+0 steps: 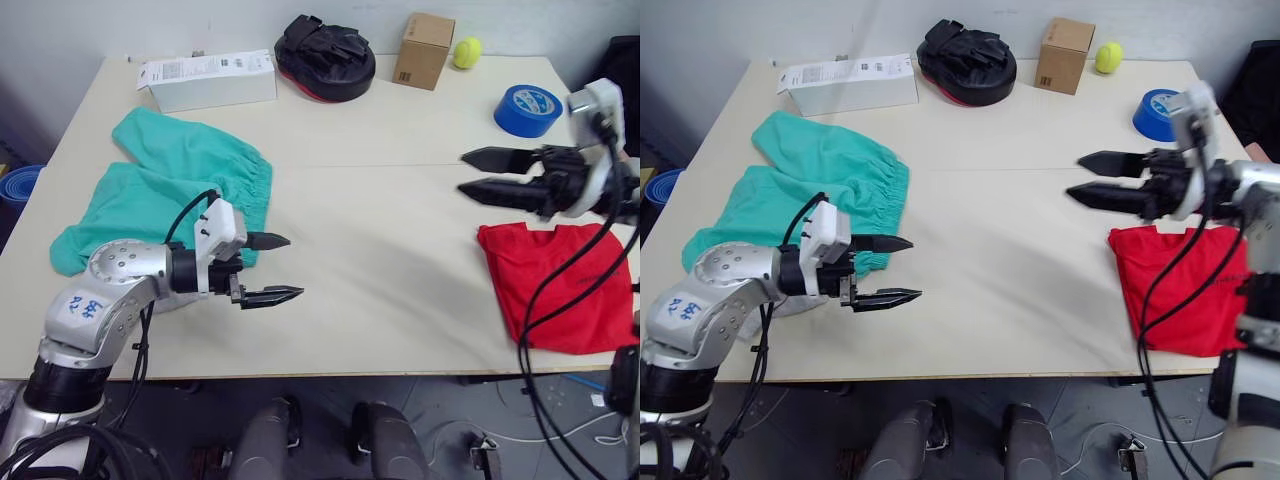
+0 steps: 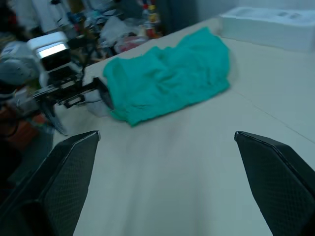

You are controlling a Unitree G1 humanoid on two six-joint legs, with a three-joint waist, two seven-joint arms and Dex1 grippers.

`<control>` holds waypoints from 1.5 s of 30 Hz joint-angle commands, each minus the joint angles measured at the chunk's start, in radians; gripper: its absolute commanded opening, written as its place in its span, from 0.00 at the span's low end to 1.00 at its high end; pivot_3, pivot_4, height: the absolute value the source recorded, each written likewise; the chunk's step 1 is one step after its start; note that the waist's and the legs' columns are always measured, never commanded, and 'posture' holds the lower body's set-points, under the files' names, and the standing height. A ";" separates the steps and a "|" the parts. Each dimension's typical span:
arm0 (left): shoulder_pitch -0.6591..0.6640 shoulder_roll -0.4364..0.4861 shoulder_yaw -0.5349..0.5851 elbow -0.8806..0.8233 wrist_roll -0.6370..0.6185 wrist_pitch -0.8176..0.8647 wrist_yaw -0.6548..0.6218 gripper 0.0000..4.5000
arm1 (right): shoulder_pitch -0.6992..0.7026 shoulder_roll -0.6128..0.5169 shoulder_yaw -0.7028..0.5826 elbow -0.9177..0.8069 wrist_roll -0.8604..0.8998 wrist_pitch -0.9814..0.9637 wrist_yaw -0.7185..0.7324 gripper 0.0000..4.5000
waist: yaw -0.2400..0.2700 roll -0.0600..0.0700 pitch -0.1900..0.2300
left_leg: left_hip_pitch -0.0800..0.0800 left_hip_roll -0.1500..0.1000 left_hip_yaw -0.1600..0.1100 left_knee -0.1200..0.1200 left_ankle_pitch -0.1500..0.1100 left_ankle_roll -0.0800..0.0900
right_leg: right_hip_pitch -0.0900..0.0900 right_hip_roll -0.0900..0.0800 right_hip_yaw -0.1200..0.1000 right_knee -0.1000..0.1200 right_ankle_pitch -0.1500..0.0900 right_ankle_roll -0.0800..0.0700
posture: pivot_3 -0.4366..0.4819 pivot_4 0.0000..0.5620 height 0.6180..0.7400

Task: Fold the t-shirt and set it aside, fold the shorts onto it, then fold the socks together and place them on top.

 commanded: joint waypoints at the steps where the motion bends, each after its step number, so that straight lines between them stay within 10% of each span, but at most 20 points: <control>1: 0.082 0.016 0.092 -0.105 -0.026 0.027 0.057 1.00 | 0.119 0.047 0.077 -0.176 -0.064 -0.207 -0.027 0.99 | 0.000 -0.002 -0.001 | 0.000 -0.001 0.000 0.000 0.000 0.001 | 0.000 -0.001 0.000 -0.001 0.000 0.001 | 0.48 0.27 1.00; 17: 0.578 0.046 0.462 -0.253 0.185 -0.062 0.240 1.00 | 0.205 0.153 0.268 -0.134 -0.212 -0.547 -0.060 0.99 | -0.001 -0.004 -0.001 | 0.002 0.000 0.001 -0.001 -0.002 -0.006 | -0.001 -0.001 0.002 -0.001 0.001 0.000 | 0.48 0.27 1.00; 31: 0.067 0.154 -0.001 0.294 0.473 -0.368 0.112 1.00 | 0.333 0.154 0.255 -0.262 -0.222 -0.520 -0.202 0.99 | -0.009 -0.004 -0.002 | 0.001 0.001 0.004 -0.008 -0.001 -0.004 | -0.005 0.003 -0.001 -0.006 0.002 -0.001 | 0.48 0.27 1.00; 45: 0.006 0.133 -0.058 0.377 0.497 -0.414 0.024 1.00 | 0.321 0.146 0.261 -0.275 -0.220 -0.514 -0.223 0.99 | -0.012 -0.004 -0.002 | 0.002 0.001 0.006 -0.003 -0.002 -0.005 | -0.005 0.000 0.003 0.000 0.002 -0.001 | 0.48 0.27 1.00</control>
